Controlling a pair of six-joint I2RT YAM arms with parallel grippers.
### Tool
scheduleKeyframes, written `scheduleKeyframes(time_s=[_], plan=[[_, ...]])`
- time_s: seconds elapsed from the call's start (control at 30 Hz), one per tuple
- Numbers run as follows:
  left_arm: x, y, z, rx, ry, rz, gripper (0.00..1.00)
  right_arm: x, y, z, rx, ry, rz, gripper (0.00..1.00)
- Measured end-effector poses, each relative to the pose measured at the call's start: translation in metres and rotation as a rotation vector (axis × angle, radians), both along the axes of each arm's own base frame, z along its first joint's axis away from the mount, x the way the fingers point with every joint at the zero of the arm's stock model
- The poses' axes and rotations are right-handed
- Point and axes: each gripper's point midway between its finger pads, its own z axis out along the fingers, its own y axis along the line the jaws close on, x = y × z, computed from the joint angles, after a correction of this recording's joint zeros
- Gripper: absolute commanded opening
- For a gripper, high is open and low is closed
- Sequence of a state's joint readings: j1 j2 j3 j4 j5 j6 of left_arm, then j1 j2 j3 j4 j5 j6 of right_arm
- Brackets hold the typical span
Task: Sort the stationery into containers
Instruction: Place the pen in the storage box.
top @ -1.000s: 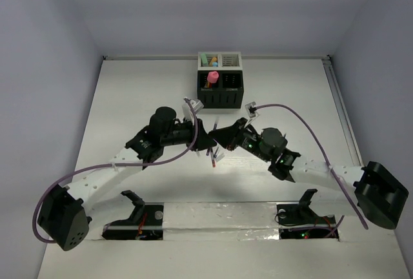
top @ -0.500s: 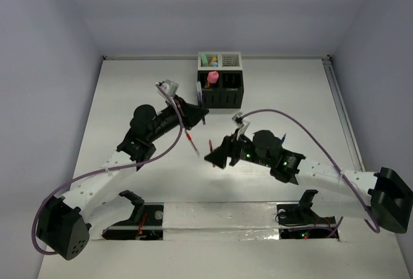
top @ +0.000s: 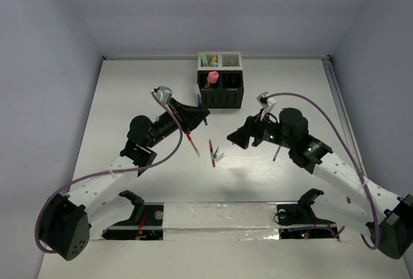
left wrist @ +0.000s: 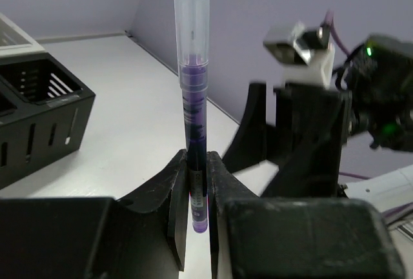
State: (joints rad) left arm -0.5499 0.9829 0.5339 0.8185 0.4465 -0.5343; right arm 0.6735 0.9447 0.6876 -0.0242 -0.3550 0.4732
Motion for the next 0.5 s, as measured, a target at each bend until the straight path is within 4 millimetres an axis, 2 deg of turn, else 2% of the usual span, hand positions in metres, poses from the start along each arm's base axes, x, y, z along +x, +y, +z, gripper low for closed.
scheduleKeyframes(time_s=[0.13, 0.27, 0.37, 0.47, 0.5], plan=[[-0.013, -0.01, -0.007, 0.01, -0.007, -0.073, 0.0, 0.015, -0.01, 0.037, 0.037, -0.092, 0.023, 0.77], [-0.029, -0.026, -0.015, 0.021, -0.015, -0.169, 0.0, 0.014, 0.003, 0.077, 0.095, -0.18, 0.121, 0.75], [-0.037, -0.033, -0.028, 0.031, 0.002, -0.219, 0.0, 0.013, 0.013, 0.089, 0.13, -0.212, 0.181, 0.74], [-0.04, -0.037, -0.037, 0.035, 0.024, -0.248, 0.0, 0.012, 0.019, 0.088, 0.142, -0.211, 0.227, 0.71], [-0.04, -0.038, -0.037, 0.033, 0.026, -0.256, 0.0, 0.011, 0.021, 0.087, 0.144, -0.209, 0.241, 0.67]])
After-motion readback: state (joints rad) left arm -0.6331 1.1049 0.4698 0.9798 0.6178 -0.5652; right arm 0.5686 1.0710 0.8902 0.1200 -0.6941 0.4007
